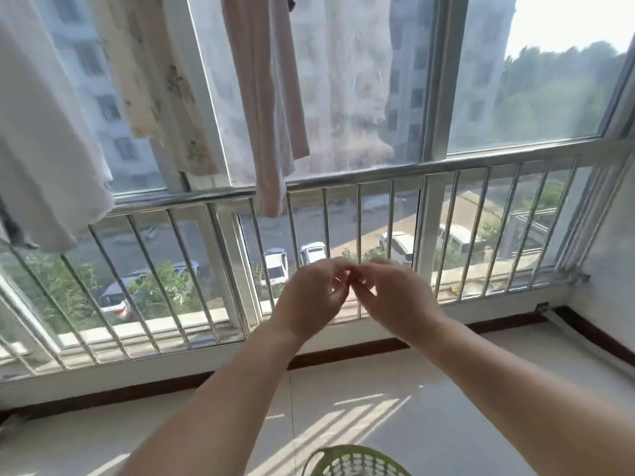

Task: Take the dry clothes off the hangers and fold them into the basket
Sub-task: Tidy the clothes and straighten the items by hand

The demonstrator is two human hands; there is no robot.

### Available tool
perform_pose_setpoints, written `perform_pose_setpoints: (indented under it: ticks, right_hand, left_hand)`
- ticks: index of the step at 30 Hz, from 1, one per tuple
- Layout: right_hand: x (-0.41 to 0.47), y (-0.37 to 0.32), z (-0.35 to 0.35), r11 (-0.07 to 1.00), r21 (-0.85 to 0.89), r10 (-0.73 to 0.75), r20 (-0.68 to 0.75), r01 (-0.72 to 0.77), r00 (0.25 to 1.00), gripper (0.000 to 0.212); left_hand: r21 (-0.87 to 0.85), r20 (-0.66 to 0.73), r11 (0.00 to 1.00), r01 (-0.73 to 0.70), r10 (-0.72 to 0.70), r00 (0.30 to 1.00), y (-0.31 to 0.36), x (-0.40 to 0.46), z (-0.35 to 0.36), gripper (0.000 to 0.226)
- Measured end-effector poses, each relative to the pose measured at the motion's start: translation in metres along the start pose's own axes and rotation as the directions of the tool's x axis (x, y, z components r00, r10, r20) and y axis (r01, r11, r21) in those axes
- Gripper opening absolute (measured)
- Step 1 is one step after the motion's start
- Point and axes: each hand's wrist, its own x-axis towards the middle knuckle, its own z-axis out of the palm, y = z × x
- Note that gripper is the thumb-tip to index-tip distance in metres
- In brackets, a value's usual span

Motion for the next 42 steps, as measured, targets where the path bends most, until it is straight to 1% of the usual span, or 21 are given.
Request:
perform_pose_setpoints:
  ticks: [5,8,10,15,18,20,22,23,25,26,28,29,30,31,33,35,36,37,38,40,42]
  right_hand:
    - [0.029,-0.034,-0.056,0.994,0.056,-0.085,-0.200,0.098,0.976,0.017]
    - [0.047,-0.049,-0.089,0.985,0.053,-0.142,-0.279,0.163,0.950,0.019]
    - [0.059,-0.058,-0.108,0.980,0.036,-0.176,-0.318,0.197,0.932,0.020]
    - [0.092,-0.082,-0.161,0.957,0.010,-0.256,-0.437,0.289,0.862,0.018]
    - [0.110,-0.097,-0.189,0.941,-0.007,-0.294,-0.518,0.339,0.803,0.016]
    - [0.122,-0.110,-0.207,0.929,-0.020,-0.318,-0.557,0.370,0.768,0.017]
    - [0.136,-0.121,-0.222,0.921,-0.041,-0.336,-0.590,0.389,0.734,0.018]
    - [0.145,-0.129,-0.231,0.915,-0.054,-0.346,-0.613,0.400,0.710,0.019]
    - [0.160,-0.142,-0.245,0.907,-0.056,-0.349,-0.658,0.418,0.668,0.022]
    - [0.169,-0.150,-0.253,0.906,-0.059,-0.345,-0.679,0.420,0.649,0.023]
    - [0.183,-0.166,-0.270,0.909,-0.076,-0.343,-0.694,0.409,0.634,0.024]
    - [0.191,-0.176,-0.278,0.912,-0.090,-0.343,-0.701,0.399,0.625,0.024]
    - [0.202,-0.189,-0.287,0.915,-0.090,-0.334,-0.718,0.394,0.611,0.024]
    - [0.209,-0.199,-0.296,0.916,-0.073,-0.317,-0.733,0.394,0.602,0.024]
    - [0.226,-0.221,-0.311,0.924,-0.041,-0.286,-0.735,0.381,0.615,0.027]
    - [0.240,-0.241,-0.325,0.939,-0.057,-0.284,-0.684,0.339,0.672,0.031]
    - [0.244,-0.249,-0.330,0.948,-0.090,-0.291,-0.640,0.306,0.711,0.033]
    - [0.252,-0.258,-0.333,0.953,-0.140,-0.297,-0.606,0.269,0.738,0.034]
    - [0.260,-0.264,-0.336,0.957,-0.181,-0.290,-0.580,0.226,0.761,0.032]
    - [0.274,-0.270,-0.341,0.961,-0.246,-0.249,-0.552,0.129,0.796,0.028]
    - [0.282,-0.271,-0.344,0.950,-0.313,-0.199,-0.542,0.024,0.816,0.035]
  left_hand:
    - [0.084,-0.192,0.991,-0.108,0.123,0.974,0.041,0.029,-0.056,0.024]
    - [0.176,-0.315,0.972,-0.157,0.207,0.926,0.065,0.047,-0.087,0.023]
    - [0.257,-0.372,0.955,-0.150,0.241,0.896,0.078,0.057,-0.102,0.022]
    - [0.534,-0.489,0.830,-0.163,0.460,0.741,0.109,0.093,-0.148,0.017]
    - [0.681,-0.534,0.729,-0.076,0.564,0.630,0.127,0.113,-0.174,0.021]
    - [0.744,-0.556,0.668,-0.018,0.634,0.537,0.136,0.128,-0.195,0.020]
    - [0.755,-0.581,0.656,0.007,0.665,0.469,0.141,0.143,-0.215,0.025]
    - [0.748,-0.603,0.663,0.025,0.664,0.443,0.143,0.153,-0.227,0.033]
    - [0.693,-0.667,0.719,0.045,0.617,0.418,0.149,0.167,-0.249,0.053]
    - [0.635,-0.706,0.772,0.032,0.563,0.431,0.154,0.173,-0.260,0.061]
    - [0.443,-0.763,0.897,-0.013,0.384,0.520,0.165,0.180,-0.281,0.072]
    - [0.296,-0.765,0.952,-0.079,0.286,0.577,0.167,0.183,-0.291,0.075]
    - [0.132,-0.742,0.981,-0.145,0.195,0.642,0.167,0.190,-0.302,0.076]
    - [-0.037,-0.703,0.978,-0.203,0.119,0.701,0.168,0.196,-0.310,0.072]
    - [-0.357,-0.622,0.890,-0.284,0.000,0.783,0.168,0.209,-0.325,0.063]
    - [-0.625,-0.539,0.713,-0.319,-0.098,0.836,0.165,0.222,-0.336,0.058]
    - [-0.704,-0.503,0.634,-0.320,-0.128,0.855,0.165,0.225,-0.340,0.047]
    - [-0.730,-0.487,0.603,-0.322,-0.129,0.864,0.161,0.229,-0.346,0.036]
    - [-0.720,-0.489,0.613,-0.324,-0.118,0.864,0.159,0.231,-0.351,0.029]
    - [-0.652,-0.538,0.678,-0.340,-0.098,0.837,0.153,0.241,-0.360,0.022]
    - [-0.576,-0.586,0.743,-0.341,-0.085,0.806,0.146,0.250,-0.368,0.025]
